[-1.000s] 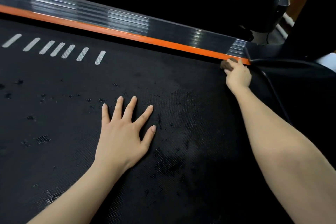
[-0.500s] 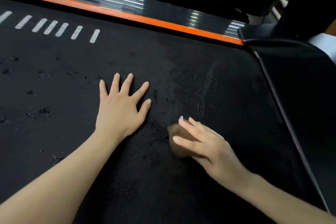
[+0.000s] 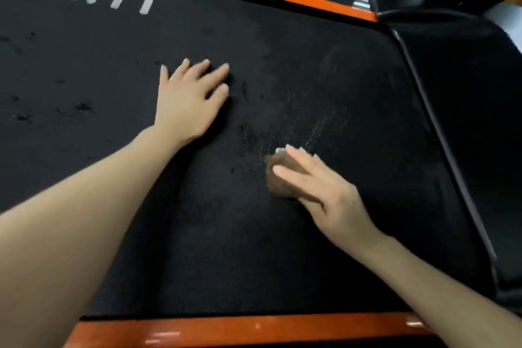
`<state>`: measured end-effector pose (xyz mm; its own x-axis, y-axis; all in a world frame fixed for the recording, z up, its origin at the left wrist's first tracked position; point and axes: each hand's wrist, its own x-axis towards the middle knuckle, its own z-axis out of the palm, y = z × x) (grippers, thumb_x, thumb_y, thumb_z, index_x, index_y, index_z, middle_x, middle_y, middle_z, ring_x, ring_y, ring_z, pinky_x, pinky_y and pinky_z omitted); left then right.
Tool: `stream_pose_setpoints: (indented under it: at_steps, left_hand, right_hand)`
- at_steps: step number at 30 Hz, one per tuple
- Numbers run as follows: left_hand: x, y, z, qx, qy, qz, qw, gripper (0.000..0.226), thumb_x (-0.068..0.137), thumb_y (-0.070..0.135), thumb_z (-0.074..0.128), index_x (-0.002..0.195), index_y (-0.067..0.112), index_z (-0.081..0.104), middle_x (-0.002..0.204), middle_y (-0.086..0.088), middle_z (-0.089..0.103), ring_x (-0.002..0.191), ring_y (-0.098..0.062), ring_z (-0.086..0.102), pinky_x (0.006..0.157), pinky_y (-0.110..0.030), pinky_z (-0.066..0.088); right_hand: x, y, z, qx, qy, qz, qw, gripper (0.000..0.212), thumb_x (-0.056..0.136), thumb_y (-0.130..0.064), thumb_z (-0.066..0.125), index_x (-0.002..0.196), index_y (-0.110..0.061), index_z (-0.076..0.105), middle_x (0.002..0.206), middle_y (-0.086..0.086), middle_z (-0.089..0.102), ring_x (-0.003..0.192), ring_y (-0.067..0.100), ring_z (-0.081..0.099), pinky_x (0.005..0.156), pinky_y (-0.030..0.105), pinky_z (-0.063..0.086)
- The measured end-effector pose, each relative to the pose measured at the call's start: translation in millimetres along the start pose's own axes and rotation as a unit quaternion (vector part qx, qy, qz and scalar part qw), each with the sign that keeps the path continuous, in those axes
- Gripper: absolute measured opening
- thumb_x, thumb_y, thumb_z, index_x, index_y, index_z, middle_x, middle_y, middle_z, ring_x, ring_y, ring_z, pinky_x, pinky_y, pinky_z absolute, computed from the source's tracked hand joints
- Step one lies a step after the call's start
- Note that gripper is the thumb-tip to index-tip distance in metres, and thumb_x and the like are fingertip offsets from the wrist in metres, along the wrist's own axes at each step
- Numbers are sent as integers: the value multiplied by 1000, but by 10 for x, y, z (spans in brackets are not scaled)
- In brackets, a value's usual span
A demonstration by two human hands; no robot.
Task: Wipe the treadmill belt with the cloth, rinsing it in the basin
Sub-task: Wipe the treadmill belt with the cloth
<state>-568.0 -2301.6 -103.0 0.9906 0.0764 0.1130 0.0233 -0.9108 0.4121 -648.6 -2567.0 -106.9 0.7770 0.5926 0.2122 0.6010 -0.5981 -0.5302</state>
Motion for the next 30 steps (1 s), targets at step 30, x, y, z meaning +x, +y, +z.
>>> stream_pose_setpoints:
  at_steps: [30]
  left_hand:
    - [-1354,-1161,-518,165,-37,46,985,73,82,66,1,148,40,20,158,0,17,145,-32,9,115,-51,4]
  right_hand:
    - [-95,-1205,364,4,-68,141,988,52,92,-11,58,135,-39,45,153,-10,26,141,10,22,118,26,12]
